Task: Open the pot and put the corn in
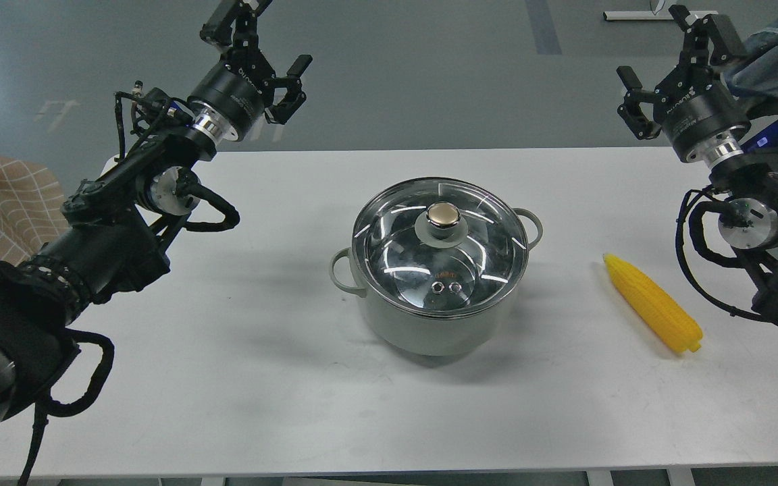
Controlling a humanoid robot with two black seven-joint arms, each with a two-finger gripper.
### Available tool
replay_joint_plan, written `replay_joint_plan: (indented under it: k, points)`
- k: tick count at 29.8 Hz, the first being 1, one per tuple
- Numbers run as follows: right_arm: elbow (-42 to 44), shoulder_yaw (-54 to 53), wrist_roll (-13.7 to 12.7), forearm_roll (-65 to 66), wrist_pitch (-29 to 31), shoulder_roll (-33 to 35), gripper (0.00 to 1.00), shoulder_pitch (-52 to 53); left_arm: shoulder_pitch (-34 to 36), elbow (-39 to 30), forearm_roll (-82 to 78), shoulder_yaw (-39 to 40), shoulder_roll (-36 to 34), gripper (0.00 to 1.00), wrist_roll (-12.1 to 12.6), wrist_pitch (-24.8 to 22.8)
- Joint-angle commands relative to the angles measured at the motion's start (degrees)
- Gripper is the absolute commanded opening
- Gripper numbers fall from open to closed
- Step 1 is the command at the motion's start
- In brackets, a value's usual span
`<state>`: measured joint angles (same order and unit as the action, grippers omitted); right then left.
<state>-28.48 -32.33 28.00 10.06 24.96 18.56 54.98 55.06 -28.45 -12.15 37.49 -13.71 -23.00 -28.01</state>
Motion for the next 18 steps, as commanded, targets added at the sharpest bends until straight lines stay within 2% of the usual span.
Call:
replay_joint_plan:
  k: [1, 6, 18]
  points:
    - [0.0, 0.1, 0.0, 0.0, -0.1, -0.5, 1.00, 0.0, 0.1, -0.5, -0.1, 0.1, -0.1, 0.98, -0.1, 0.0]
    - [0.1, 0.2, 0.0, 0.2, -0.2, -0.9, 1.00, -0.1, 0.1, -0.8, -0.1, -0.4, -0.4, 0.98, -0.8, 0.0]
    - [0.5, 0.5, 0.0, 0.3, -0.3, -0.5, 1.00, -1.2, 0.0, 0.1, -0.7, -1.0, -0.5, 0.98, -0.6, 0.0]
